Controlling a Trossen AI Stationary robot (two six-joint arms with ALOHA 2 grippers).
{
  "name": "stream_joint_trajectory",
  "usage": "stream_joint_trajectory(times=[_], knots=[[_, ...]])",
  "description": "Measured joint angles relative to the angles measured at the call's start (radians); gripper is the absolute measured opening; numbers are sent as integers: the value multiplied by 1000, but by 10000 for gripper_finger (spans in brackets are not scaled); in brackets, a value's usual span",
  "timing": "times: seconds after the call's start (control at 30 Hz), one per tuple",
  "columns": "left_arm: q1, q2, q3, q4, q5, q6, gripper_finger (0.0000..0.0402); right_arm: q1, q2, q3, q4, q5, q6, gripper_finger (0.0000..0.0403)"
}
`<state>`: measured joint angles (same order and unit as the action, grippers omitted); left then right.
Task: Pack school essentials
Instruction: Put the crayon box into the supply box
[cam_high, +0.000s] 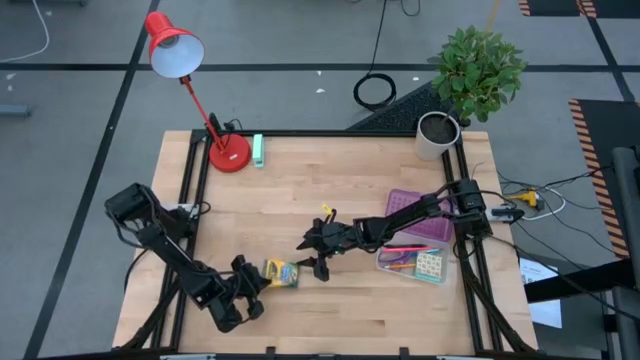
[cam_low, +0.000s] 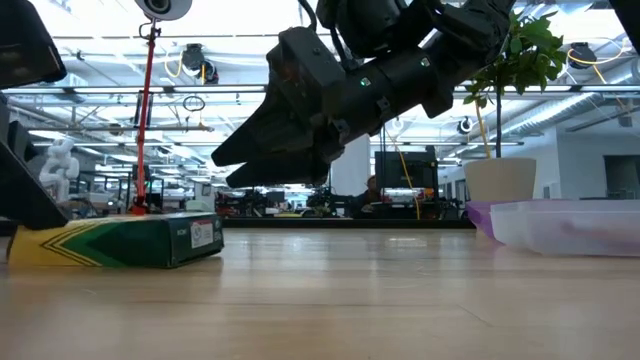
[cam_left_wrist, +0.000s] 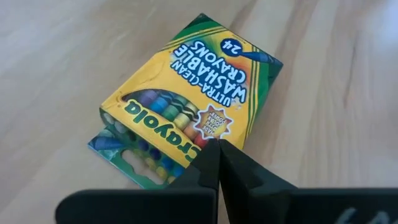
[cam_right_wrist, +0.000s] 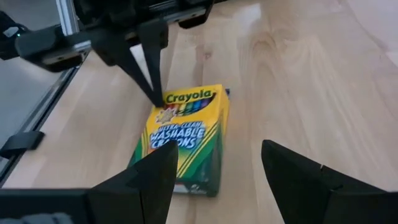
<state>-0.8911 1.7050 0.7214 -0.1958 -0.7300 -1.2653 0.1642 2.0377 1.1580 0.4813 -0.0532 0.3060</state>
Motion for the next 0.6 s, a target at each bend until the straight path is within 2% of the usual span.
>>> stream_joint_trajectory(times=[0.33,0.6], knots=[[-2,50,3,78,-23,15,5,1,0,0,-17,0,49,226],[-8,-3,28,54,-73,67,5,2,0,0,-39,-22,9,226]])
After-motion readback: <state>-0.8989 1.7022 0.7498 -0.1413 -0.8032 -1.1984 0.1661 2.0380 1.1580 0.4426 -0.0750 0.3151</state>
